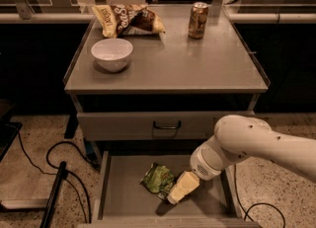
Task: Pick green jalapeno chip bag from middle drawer and place on counter
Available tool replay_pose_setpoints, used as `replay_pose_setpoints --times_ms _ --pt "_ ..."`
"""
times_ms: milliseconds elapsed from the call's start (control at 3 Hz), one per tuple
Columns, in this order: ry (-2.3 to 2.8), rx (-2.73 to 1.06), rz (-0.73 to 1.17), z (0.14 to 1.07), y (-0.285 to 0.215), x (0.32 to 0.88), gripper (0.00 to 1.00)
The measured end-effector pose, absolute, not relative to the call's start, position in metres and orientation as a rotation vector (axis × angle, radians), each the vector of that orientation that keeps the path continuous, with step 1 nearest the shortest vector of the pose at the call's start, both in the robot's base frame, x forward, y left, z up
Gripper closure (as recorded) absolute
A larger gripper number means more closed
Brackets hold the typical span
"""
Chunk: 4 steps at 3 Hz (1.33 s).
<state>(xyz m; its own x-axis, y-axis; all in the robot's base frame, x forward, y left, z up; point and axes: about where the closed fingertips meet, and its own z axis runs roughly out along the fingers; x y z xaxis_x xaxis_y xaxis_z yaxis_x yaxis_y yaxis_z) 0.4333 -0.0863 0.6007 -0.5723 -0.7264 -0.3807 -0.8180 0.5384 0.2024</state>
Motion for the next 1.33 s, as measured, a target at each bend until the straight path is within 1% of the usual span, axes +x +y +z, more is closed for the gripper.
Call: replay_pose_setpoints --times_ms 333,667,1000,1333 --pt "2.519 -1.305 0.540 0.594 -0.085 0.430 0.00" --pt "2.546 -1.245 0.567 0.554 -0.091 0.423 0.00" --pt "2.554 -1.182 0.574 0.518 -0.094 0.432 0.00" --pt "2.529 -1.129 0.611 0.475 -0.085 0.461 0.00"
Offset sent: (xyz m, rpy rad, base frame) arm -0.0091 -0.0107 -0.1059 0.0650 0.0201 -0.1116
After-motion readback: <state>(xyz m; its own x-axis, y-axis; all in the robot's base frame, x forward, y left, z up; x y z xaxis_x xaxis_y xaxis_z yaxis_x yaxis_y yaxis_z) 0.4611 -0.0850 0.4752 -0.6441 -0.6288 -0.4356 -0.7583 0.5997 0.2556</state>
